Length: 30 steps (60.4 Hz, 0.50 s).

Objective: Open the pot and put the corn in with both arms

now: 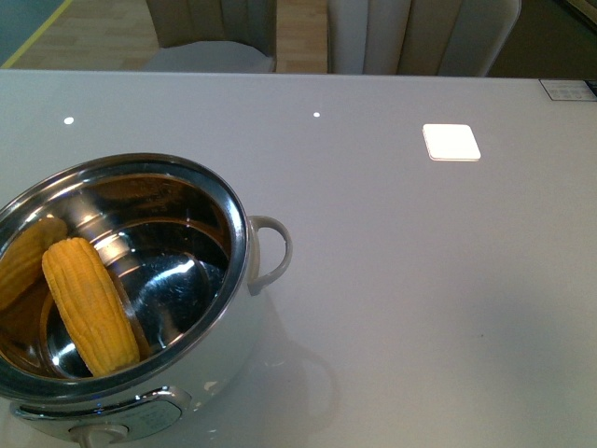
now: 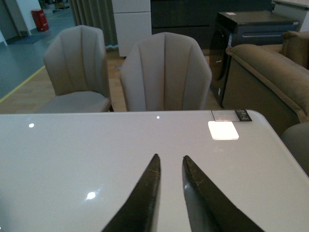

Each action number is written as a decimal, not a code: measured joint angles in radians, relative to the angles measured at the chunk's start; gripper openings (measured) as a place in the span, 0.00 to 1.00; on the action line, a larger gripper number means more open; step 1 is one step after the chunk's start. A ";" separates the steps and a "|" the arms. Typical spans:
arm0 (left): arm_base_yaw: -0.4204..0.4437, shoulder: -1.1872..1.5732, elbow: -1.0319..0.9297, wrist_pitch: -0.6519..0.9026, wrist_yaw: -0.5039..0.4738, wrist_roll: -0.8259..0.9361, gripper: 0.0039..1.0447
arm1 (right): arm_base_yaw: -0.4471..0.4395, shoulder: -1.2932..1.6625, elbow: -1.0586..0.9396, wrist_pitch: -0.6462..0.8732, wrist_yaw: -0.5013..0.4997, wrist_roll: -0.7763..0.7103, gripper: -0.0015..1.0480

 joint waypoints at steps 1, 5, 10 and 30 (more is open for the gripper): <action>0.000 0.000 0.000 0.000 0.000 0.000 0.93 | 0.000 -0.010 -0.002 -0.006 0.000 -0.002 0.06; 0.000 0.000 0.000 0.000 0.000 0.000 0.93 | 0.000 -0.039 -0.011 -0.025 0.000 -0.005 0.02; 0.000 0.000 0.000 0.000 0.000 0.000 0.93 | 0.000 -0.080 -0.023 -0.056 0.000 -0.006 0.02; 0.000 0.000 0.000 0.000 0.000 0.000 0.93 | 0.000 -0.207 -0.049 -0.129 0.000 -0.006 0.02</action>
